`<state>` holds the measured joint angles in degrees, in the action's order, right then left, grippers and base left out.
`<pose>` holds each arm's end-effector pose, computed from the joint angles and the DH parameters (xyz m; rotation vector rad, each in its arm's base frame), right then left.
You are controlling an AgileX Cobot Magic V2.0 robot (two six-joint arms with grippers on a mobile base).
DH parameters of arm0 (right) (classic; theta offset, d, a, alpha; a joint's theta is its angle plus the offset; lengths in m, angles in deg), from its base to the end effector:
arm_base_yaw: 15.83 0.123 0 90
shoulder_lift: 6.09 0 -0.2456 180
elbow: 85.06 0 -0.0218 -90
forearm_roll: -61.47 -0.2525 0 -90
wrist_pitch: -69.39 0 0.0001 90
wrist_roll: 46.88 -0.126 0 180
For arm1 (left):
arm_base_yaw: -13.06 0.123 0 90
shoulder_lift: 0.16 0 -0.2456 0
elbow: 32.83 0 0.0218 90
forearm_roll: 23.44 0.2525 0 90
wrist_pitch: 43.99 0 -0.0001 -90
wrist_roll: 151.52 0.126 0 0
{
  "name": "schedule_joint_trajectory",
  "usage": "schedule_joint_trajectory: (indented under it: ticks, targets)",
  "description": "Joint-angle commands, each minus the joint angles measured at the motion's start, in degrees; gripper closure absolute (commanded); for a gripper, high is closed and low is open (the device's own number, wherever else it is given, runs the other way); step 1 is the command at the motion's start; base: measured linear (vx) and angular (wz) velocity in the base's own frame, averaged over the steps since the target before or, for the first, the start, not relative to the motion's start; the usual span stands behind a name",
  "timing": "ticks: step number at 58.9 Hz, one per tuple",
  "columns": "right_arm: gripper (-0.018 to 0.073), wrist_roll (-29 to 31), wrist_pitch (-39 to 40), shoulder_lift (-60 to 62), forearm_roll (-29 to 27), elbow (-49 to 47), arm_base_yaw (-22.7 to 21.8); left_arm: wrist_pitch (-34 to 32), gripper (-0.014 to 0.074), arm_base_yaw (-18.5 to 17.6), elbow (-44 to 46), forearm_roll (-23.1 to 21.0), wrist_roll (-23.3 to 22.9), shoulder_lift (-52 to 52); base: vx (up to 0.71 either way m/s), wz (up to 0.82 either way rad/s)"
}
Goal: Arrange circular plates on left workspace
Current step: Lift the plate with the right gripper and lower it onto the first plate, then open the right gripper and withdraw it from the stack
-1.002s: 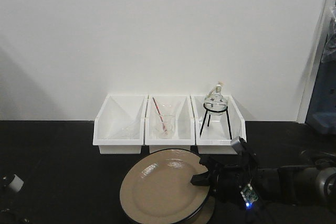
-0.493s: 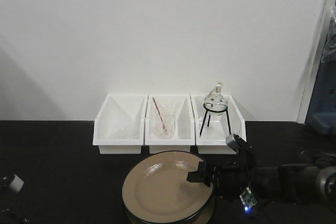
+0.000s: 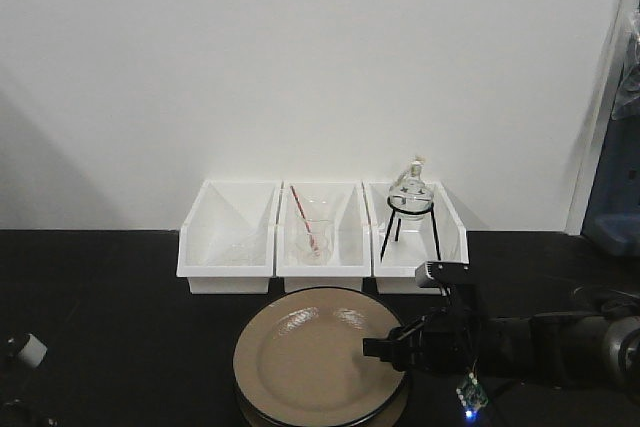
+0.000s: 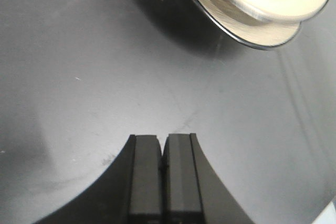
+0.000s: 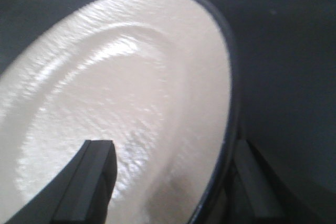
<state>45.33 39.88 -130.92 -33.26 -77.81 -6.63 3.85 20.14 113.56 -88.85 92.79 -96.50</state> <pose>0.4117 0.1294 0.1019 -0.3918 2.2093 0.6946 0.2829 -0.0505 0.1376 0.2487 2.4724 -0.8747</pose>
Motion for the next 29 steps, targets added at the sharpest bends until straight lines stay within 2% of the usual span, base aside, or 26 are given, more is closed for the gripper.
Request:
schedule_joint_trajectory:
  ticks: [1, 12, 29]
  targets:
    - [0.0068, 3.9, 0.0, 3.7, -3.0, -1.8, -0.4, 1.8, 0.0596, -0.2, 1.1, -3.0, 0.1, 2.3, 0.00, 0.00]
    - [0.0068, 7.5, 2.5, 3.7, -3.7, -1.8, -0.4, 1.8, 0.0596, -0.2, 1.1, -3.0, 0.1, 2.3, 0.00, 0.00]
    - [0.0115, 7.7, 11.3, 6.4, -3.7, -1.9, -0.4, 2.0, 0.0596, -0.2, 1.1, -3.0, -0.7, 2.3, 0.00, 0.00]
